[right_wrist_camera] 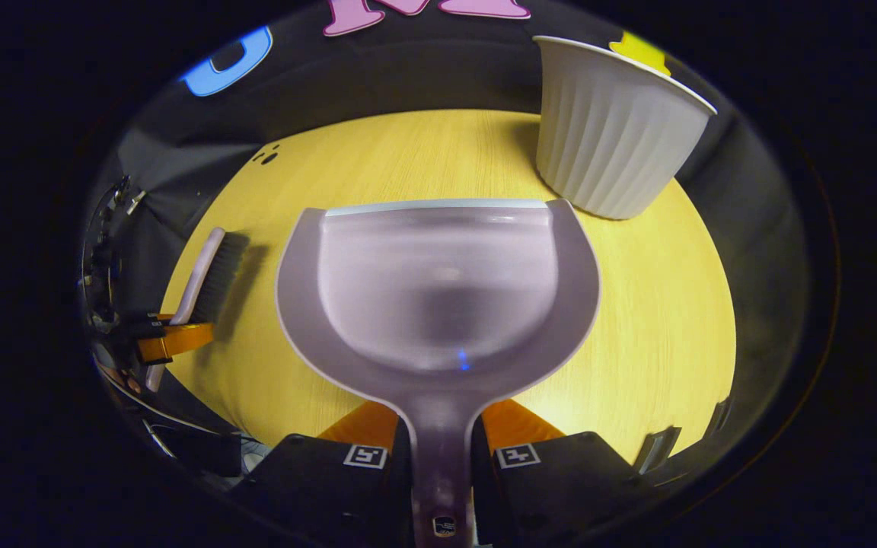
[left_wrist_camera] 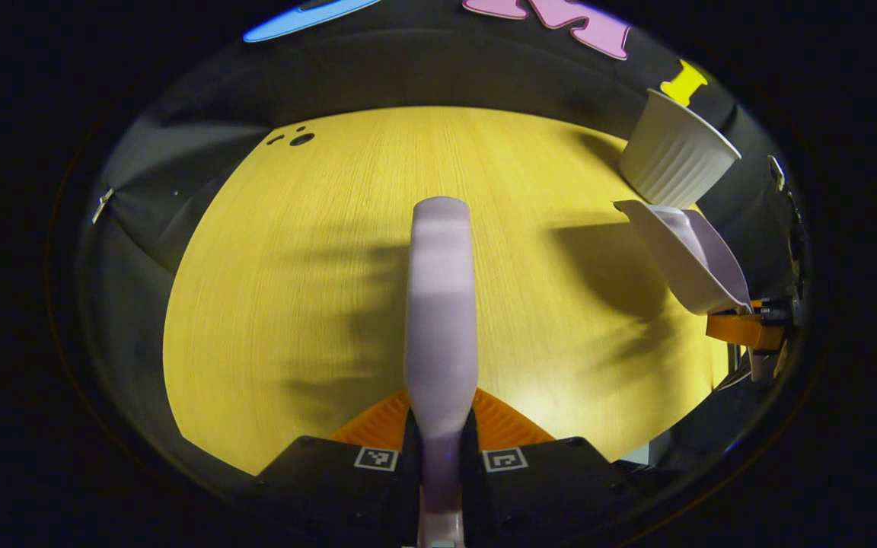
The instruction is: Pick up the small broom and dustpan from the desktop, sweep the trash into the dustpan with the broom, and then empty the trash into the garbage bin.
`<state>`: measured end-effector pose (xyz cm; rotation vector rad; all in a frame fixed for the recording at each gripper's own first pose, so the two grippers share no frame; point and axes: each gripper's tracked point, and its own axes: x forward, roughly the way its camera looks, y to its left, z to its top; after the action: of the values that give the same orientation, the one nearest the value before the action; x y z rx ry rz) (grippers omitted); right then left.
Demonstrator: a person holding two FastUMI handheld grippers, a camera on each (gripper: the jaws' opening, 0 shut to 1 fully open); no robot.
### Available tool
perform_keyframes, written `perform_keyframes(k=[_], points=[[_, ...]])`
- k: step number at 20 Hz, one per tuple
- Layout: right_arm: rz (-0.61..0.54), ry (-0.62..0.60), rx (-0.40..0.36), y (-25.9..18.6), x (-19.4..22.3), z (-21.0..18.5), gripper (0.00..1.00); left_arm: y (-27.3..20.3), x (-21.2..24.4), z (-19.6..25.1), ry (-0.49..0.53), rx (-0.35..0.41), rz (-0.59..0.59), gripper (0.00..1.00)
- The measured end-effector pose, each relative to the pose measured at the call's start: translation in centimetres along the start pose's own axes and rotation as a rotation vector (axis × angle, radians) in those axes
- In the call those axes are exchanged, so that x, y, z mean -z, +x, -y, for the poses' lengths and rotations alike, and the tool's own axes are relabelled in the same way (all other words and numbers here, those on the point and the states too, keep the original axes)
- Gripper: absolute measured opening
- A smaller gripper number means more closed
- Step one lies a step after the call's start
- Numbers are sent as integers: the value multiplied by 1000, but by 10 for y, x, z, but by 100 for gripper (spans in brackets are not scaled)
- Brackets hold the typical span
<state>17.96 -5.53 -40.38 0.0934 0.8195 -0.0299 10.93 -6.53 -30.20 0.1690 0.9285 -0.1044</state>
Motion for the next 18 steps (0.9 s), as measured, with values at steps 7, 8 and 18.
perform_keyframes(k=[7,8,18], points=[[-85,27,15,30,10,0,38,17,2,4,30,-44,-100,27],[-88,26,18,28,10,-1,38,19,3,2,42,-52,-106,27],[-80,83,-37,21,-1,-5,100,14,-2,11,94,-89,-76,78]])
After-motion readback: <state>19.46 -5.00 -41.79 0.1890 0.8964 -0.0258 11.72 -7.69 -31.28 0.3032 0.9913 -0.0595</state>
